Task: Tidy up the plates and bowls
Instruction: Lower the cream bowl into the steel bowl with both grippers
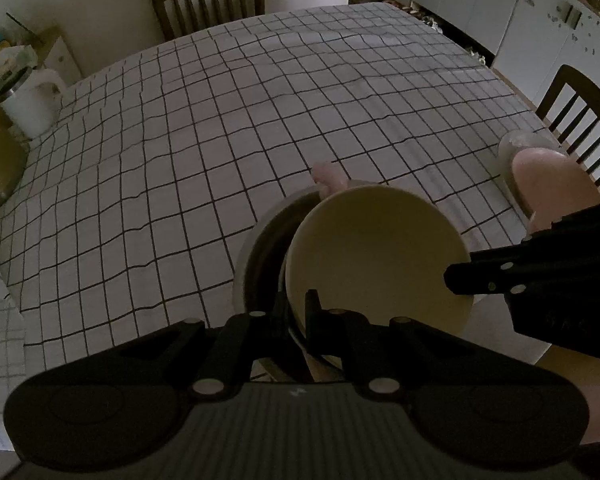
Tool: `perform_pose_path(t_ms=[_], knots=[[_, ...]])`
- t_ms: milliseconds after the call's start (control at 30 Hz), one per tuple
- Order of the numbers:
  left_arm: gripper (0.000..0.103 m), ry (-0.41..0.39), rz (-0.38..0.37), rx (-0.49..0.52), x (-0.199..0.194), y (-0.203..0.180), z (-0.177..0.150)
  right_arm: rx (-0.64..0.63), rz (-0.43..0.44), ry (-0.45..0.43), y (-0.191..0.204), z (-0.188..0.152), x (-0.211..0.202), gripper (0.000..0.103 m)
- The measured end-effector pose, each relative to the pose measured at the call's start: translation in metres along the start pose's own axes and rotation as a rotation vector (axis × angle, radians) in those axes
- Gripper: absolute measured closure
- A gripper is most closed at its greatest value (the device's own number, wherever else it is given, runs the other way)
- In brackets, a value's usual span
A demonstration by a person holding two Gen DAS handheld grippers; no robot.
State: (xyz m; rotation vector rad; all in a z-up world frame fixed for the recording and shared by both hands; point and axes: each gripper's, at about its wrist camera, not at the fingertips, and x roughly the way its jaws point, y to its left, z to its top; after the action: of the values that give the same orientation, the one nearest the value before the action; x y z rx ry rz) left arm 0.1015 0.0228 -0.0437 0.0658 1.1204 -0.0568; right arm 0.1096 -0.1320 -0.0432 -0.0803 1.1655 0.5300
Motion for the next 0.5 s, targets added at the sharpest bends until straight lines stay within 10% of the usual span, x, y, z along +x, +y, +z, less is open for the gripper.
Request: perform_pose_path(t_ms=[500], knots=[[0.097, 0.006, 0.007, 0.014, 0.015, -0.003, -0.003, -0.014, -0.028, 0.022, -0.003, -0.003, 0.014, 0.093]])
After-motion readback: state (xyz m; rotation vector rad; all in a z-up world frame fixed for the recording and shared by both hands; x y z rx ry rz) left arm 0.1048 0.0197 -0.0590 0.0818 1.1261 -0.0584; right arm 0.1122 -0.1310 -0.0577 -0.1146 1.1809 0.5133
